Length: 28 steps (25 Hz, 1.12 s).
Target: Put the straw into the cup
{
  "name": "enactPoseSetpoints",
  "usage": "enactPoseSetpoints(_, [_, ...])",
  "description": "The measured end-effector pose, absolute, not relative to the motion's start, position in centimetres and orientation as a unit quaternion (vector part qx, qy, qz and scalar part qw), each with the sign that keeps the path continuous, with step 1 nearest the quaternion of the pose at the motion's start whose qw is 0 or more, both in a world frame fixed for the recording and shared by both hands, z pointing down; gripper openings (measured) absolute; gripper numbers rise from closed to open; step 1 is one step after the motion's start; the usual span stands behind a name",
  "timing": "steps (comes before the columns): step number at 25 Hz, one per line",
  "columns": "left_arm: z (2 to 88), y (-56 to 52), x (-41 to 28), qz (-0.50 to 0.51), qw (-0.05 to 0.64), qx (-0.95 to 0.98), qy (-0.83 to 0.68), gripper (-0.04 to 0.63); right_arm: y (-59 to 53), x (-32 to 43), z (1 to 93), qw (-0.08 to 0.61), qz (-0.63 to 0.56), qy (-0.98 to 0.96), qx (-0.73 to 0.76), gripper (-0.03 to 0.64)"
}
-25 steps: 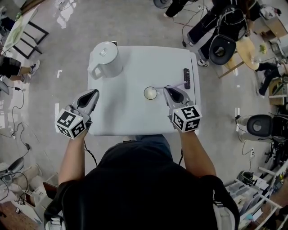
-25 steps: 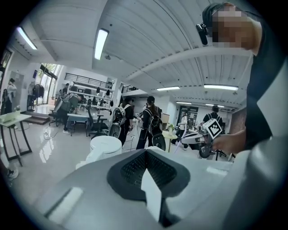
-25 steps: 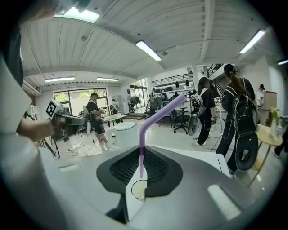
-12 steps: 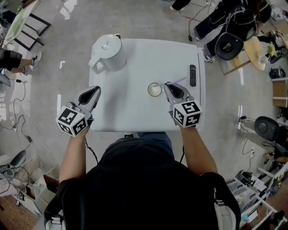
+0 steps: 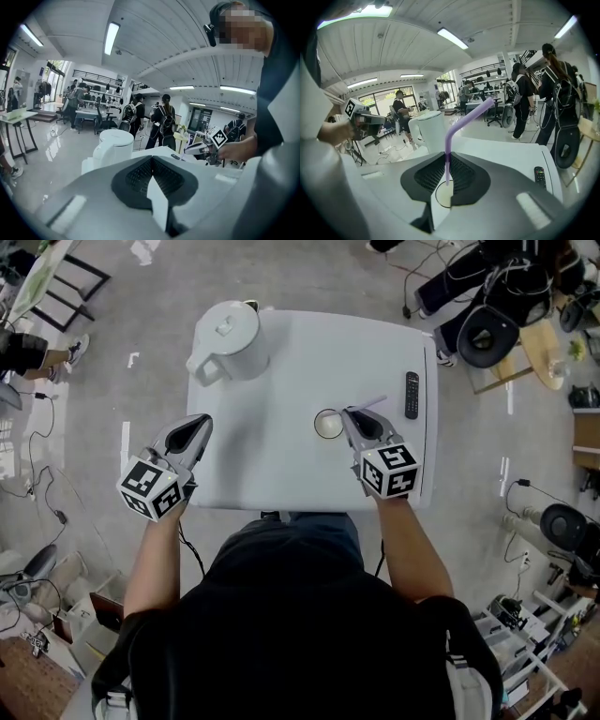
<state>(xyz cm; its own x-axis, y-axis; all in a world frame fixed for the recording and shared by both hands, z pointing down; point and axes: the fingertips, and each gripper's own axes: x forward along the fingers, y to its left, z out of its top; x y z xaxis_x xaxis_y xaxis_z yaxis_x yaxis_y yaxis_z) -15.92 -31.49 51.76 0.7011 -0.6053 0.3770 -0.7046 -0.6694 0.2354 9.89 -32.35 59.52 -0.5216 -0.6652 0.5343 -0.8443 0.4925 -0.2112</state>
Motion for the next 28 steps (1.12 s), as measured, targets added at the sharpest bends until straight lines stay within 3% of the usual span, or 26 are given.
enactPoseSetpoints(28, [55.4, -33.7, -14.5, 0.152, 0.213, 0.895, -0.362, 0.0, -33.7, 8.6, 66.1, 0.224, 0.264, -0.845, 0.407, 0.056])
